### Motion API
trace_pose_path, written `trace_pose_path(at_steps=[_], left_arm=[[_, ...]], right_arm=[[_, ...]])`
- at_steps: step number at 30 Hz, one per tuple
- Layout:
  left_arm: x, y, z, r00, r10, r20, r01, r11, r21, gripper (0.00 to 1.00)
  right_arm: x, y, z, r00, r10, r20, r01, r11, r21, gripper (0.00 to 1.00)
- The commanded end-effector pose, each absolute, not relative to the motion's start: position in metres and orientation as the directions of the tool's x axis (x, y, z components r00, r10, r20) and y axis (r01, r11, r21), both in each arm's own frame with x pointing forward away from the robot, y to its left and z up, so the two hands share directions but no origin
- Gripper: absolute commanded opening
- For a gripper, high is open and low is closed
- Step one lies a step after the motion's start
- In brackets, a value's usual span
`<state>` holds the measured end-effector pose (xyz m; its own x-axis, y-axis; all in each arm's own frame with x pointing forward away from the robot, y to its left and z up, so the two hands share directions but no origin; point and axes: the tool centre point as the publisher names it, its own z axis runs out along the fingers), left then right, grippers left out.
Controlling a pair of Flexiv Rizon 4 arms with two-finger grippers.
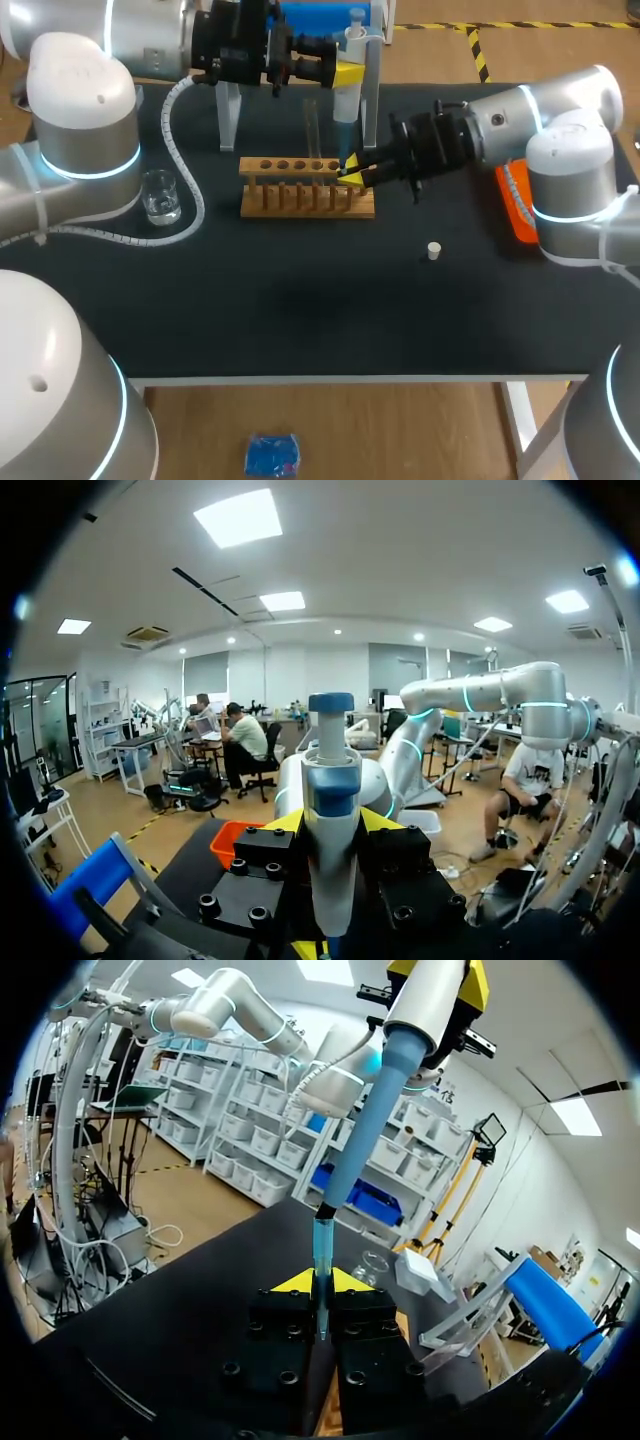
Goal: Invert the test tube, pick up the pipette, mount the tip to pipette, aspirate from beaker and dispense into the tube, eject the tip, return the pipette, and cap with the stopper.
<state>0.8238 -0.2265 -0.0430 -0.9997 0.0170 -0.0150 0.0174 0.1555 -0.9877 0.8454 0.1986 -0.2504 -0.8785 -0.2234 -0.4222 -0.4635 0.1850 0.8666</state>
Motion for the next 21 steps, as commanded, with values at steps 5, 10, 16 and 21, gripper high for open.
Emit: trace_pose_path(at_steps=[5, 10, 16, 21], left_arm=[[0.823, -0.227, -0.044, -1.000, 0.015, -0.017, 0.019, 0.150, -0.988, 0.00], [0.823, -0.227, -0.044, -1.000, 0.015, -0.017, 0.019, 0.150, -0.988, 0.00], [0.823, -0.227, -0.044, -1.000, 0.015, -0.017, 0.019, 0.150, -0.988, 0.00], [0.823, -0.227, -0.044, -1.000, 0.015, -0.017, 0.019, 0.150, -0.988, 0.00]], right_arm=[[0.841, 0.197, -0.248, -0.890, -0.219, -0.400, -0.438, 0.171, 0.882, 0.00], [0.838, 0.198, -0.246, -0.907, -0.211, -0.365, -0.400, 0.157, 0.903, 0.00], [0.833, 0.200, -0.245, -0.932, -0.195, -0.306, -0.334, 0.138, 0.932, 0.00], [0.829, 0.201, -0.244, -0.950, -0.169, -0.263, -0.284, 0.118, 0.952, 0.00]])
